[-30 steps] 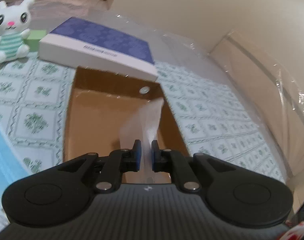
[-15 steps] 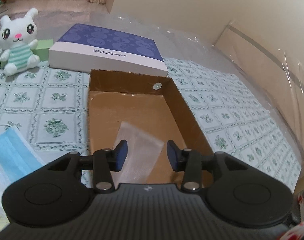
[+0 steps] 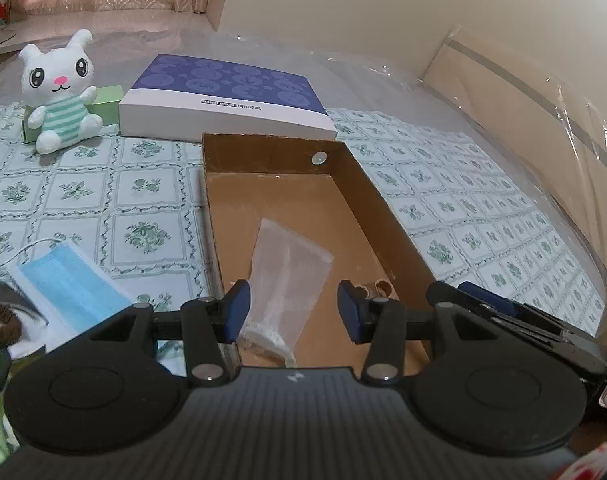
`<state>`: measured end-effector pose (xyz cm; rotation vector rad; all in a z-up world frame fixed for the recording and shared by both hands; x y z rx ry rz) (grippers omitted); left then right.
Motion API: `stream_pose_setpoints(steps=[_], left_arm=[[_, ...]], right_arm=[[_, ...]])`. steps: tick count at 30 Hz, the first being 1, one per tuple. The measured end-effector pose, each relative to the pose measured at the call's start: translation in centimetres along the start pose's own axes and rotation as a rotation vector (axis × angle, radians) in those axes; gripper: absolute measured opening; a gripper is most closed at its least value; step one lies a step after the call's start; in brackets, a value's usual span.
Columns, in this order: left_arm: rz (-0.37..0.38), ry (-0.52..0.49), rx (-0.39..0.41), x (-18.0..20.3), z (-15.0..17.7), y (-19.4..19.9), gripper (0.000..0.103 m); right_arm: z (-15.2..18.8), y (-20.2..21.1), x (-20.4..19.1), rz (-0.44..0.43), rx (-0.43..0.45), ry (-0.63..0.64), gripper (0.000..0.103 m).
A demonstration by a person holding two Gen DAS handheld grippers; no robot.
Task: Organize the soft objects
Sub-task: 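Open the left tool to drop the bag into the box while the right tool releases the shoes there, then move both open tools back over the pile of soft items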
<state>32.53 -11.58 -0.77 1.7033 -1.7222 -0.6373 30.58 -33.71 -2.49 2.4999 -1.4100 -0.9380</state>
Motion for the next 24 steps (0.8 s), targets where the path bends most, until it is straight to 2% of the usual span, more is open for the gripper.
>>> stream_pose_setpoints(steps=[7,24], left_arm=[[-0.011,-0.018,0.011,-1.0,1.9,3.2,0.045],[-0.054,-0.011,0.077,-5.9,7.2,13.6,0.052]], right_arm=[[0.8,2.6,-1.9,0.013,0.001,-0.021,0.052],[3.3,9.1,-9.2,-0.026,0.021,-0.04,0.06]])
Point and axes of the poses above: each gripper's, at about its wrist camera, not at the fingertips, and y roughly against the way its jaws point, x to its right, z to its underside, the point moved 1 cm from there along -y, roughly the way its jaws point, and after that the axes turned 15 degrees about -z, right-handed, at the moved point
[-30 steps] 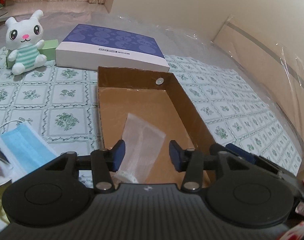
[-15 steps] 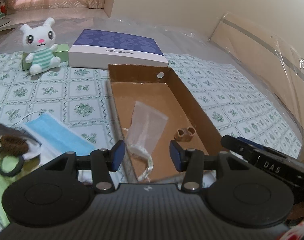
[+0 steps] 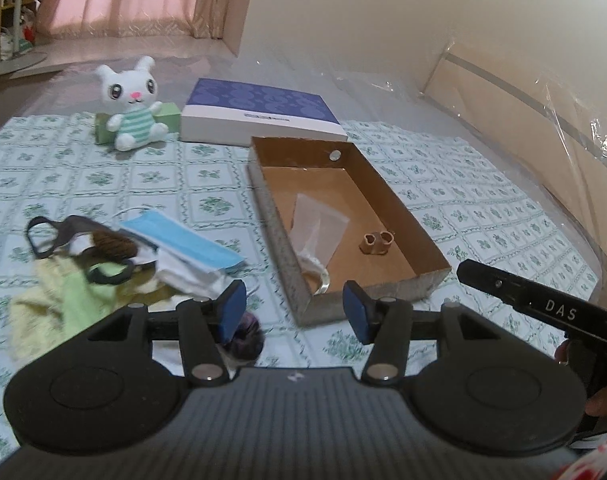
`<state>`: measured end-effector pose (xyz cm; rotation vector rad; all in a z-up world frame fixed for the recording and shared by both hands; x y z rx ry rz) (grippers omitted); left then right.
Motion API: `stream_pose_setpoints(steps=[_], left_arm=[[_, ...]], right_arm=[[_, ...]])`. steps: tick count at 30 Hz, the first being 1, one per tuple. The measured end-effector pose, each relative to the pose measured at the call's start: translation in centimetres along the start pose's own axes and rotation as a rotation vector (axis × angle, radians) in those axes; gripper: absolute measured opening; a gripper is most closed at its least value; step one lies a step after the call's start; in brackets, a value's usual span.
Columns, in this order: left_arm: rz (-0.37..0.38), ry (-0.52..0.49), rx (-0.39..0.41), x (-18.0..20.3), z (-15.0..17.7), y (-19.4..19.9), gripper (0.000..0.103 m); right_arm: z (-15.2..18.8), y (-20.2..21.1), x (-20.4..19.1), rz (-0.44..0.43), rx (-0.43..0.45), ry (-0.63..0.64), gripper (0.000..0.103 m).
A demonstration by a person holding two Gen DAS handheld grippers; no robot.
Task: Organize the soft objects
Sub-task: 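Move both open tools back over the pile of soft items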
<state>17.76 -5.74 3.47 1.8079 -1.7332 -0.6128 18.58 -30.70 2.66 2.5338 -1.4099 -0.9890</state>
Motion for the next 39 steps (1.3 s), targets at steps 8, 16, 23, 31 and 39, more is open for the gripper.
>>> stream_pose_setpoints(steps=[8,16,23,31,39], left_arm=[[-0.041,0.032,0.028,-3.3,2.6,4.1,0.054],[-0.088,0.06,0.019,-5.6,5.7,6.8,0.056],[-0.142,0.076,0.017,-6.9,7.4,8.2,0.058],[-0.207,0.095,0.015,-8.2,8.2,8.9,0.059],[-0.268,0.089,-0.024,-9.6,9.5,8.2,0.061]], right_arm=[[2.6,2.0,-2.8,-0.028,-0.02,0.007,0.062],[5.1,3.0,-6.0,-0.074,-0.064,0.054,0.063],[6.7,3.3,-7.9,-0.117,-0.083,0.068,0.064],[7.4,2.2,-9.0,-0.165,-0.105,0.105,0.065],[8.5,0.6,-8.6,-0.194,-0.146,0.103,0.065]])
Point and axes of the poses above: each gripper's, at about its wrist camera, not at the fingertips, and y roughly against the way its jaws point, x to its right, z to its underside, the point moved 1 cm from there along -y, roughly the way its jaws point, and after that the axes turned 15 degrees about -z, right-handed, at the moved point
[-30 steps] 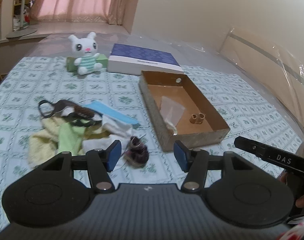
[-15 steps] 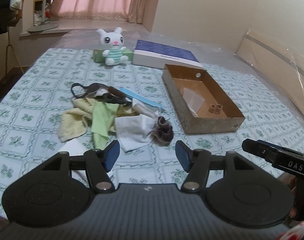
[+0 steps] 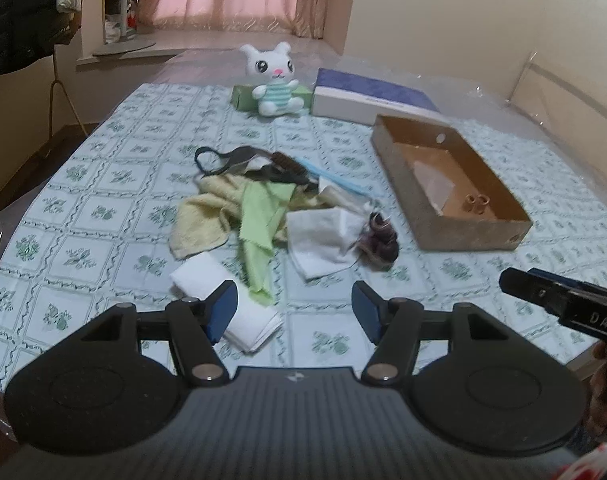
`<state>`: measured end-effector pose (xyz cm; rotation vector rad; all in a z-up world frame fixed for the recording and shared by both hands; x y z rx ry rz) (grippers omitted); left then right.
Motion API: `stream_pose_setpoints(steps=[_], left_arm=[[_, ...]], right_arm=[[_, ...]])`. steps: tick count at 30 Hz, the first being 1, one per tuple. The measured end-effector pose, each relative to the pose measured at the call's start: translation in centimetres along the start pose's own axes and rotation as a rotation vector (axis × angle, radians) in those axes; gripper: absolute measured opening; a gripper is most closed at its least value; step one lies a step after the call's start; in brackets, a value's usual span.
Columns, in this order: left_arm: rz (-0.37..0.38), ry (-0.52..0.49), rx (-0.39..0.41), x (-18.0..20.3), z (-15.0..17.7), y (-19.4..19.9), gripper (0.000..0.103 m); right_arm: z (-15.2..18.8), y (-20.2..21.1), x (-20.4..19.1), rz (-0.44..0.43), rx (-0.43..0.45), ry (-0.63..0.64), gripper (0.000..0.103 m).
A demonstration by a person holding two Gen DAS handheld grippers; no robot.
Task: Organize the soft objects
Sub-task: 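Move both open tools back over the pile of soft items, then grasp the rolled white towel with the left tool while the right tool grasps the dark velvet scrunchie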
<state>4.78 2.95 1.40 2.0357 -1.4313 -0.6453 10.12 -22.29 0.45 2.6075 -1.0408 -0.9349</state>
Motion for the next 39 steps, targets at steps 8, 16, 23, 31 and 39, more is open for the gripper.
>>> stream_pose_setpoints(steps=[8,16,23,31,39], left_arm=[[-0.007,0.013,-0.053,-0.6,1.3,-3.0,0.061],[-0.044,0.024,-0.108,-1.2,2.2,-6.1,0.061],[-0.06,0.003,-0.158,-0.4,2.7,-8.9,0.061],[-0.121,-0.026,-0.184,0.8,2.5,-11.9,0.062],[-0.18,-0.055,-0.206,1.0,2.9,-13.8,0.066]], right_arm=[[0.9,-1.7,1.0,0.017,-0.028,-0.004,0.065],[2.2,-4.0,2.3,0.017,-0.088,-0.049,0.065],[3.1,-5.7,3.7,0.03,-0.134,-0.093,0.065],[3.4,-7.5,5.2,0.043,-0.167,-0.126,0.065],[3.3,-9.3,5.6,0.035,-0.19,-0.125,0.065]])
Point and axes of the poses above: each gripper's, at about its wrist camera, not at the fingertips, and y roughly against the way its jaws point, x to its right, z to its underside, the point moved 1 cm from there along -y, roughly the way its jaws point, and after that the axes turned 15 degrees about -z, right-handed, at the moved point
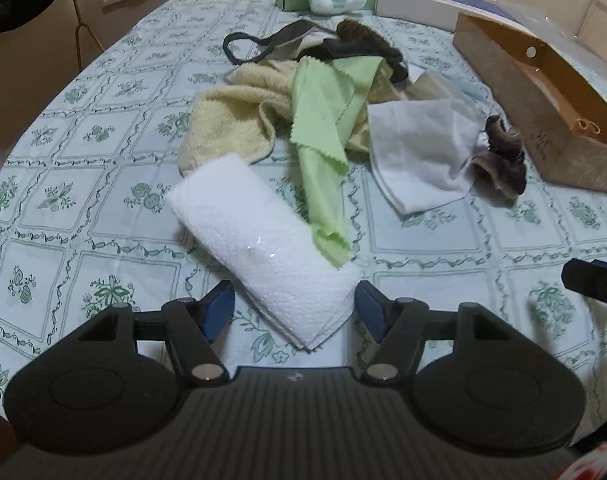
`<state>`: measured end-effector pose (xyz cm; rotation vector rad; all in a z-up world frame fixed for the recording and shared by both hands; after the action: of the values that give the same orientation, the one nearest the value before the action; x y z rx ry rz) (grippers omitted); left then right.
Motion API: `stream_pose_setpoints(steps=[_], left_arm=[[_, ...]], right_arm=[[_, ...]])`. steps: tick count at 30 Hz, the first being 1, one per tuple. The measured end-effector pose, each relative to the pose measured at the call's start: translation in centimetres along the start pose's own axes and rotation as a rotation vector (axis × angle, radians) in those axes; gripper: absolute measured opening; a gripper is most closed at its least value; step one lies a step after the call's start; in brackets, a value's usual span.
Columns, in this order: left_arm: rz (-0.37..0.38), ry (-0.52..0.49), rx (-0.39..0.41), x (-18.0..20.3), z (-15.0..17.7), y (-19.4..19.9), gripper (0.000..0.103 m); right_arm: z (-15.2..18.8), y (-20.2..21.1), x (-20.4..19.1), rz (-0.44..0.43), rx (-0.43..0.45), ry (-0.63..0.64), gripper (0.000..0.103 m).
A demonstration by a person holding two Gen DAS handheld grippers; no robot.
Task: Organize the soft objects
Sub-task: 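Grasp the rolled white towel with the left tool while the right tool grasps the dark velvet scrunchie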
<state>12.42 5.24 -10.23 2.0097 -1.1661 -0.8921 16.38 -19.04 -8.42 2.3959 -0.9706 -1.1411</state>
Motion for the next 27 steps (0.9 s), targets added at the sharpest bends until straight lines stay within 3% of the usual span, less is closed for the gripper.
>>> stream_pose_setpoints(steps=[12,15,21,27], left_arm=[[-0.175,-0.006,0.036,-6.4,0.6,-1.2,0.066],[-0.155,-0.007,0.043,-7.4,0.4,-0.8,0.065],[-0.033,0.028,0.08,-7.7,-1.2,0.3,0.067],[-0.057,-0.018,0.089,-6.7,-2.3,-1.4,0.068]], right_arm=[[0.4,-0.7,0.7,-0.002,-0.02,-0.02,0.065],[0.3,-0.8,0.7,0.0,-0.017,-0.017,0.065],[-0.1,-0.9,0.8,0.009,-0.011,-0.005,0.065],[-0.7,-1.0,1.1,0.018,0.003,0.004,0.065]])
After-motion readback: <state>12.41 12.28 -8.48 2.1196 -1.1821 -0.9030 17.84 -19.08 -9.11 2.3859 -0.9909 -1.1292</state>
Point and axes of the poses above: each gripper's, at about its wrist camera, not at the fingertips, and y roughly against the way its jaws point, x to its right, z to its underside, the point moved 1 cm from there along -y, roughly the way its jaws point, and after that the axes turned 15 degrees about -z, right-handed, at the moved point
